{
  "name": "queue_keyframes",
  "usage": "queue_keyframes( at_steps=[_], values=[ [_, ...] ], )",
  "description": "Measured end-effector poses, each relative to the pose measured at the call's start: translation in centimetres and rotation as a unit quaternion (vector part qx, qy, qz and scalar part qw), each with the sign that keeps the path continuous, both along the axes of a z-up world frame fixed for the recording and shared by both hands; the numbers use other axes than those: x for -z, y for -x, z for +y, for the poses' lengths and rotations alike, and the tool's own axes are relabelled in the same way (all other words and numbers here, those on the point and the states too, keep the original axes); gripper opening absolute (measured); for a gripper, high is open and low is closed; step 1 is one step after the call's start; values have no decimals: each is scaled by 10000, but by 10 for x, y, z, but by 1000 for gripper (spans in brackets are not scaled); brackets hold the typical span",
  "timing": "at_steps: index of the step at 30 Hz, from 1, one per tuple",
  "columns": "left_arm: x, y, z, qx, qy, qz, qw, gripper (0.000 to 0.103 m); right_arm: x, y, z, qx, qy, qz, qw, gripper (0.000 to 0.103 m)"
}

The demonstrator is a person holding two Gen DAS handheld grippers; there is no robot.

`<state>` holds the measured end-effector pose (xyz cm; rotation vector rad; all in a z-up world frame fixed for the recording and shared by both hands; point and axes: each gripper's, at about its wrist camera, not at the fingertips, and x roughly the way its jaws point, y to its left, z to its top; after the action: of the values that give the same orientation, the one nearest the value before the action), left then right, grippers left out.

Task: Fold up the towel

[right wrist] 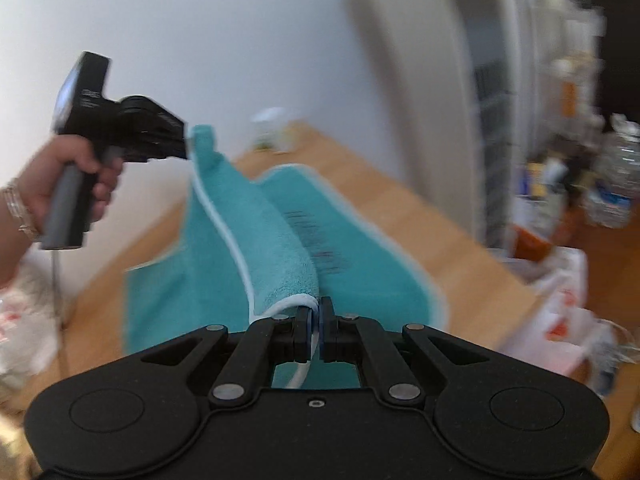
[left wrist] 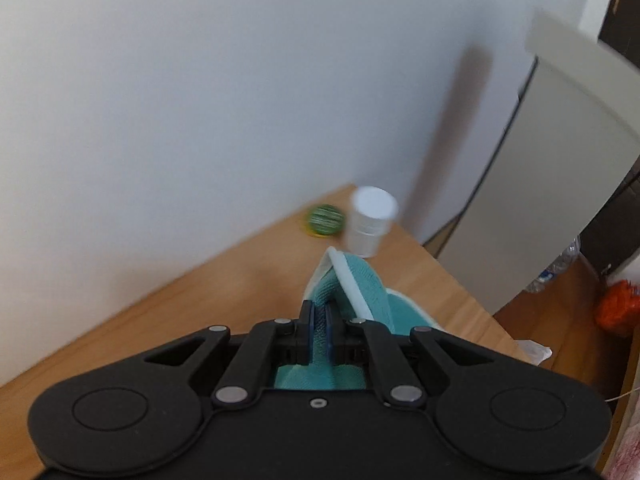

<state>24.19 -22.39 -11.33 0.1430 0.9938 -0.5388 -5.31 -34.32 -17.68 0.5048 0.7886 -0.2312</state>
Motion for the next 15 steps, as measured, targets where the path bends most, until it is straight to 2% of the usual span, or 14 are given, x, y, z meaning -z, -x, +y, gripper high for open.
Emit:
queue_keyframes(
  at_steps=[5, 8, 10, 11, 13, 15],
  values=[
    [24, -8, -46, 253, -234, -110, 9993, 5, 15, -2, -10, 167, 350, 293, 9988, 3],
    [29, -14, -59, 280, -186, -115, 9994, 5, 20, -10, 1, -205, 1014, 668, 9924, 7],
    [28, -17, -64, 316, -316, -146, 9989, 5, 20, -12, 8, -627, 1388, 860, 9846, 10],
    [27, -18, -64, 328, -334, -130, 9988, 6, 17, -11, 8, -722, 1461, 893, 9826, 10],
    [23, -22, -60, 288, -272, -47, 9992, 8, 9, -11, 10, -1117, 1789, 1127, 9710, 17],
    [15, -23, -48, 257, -293, 28, 9992, 11, 2, -7, 7, -1400, 1882, 1175, 9650, 19]
  ],
)
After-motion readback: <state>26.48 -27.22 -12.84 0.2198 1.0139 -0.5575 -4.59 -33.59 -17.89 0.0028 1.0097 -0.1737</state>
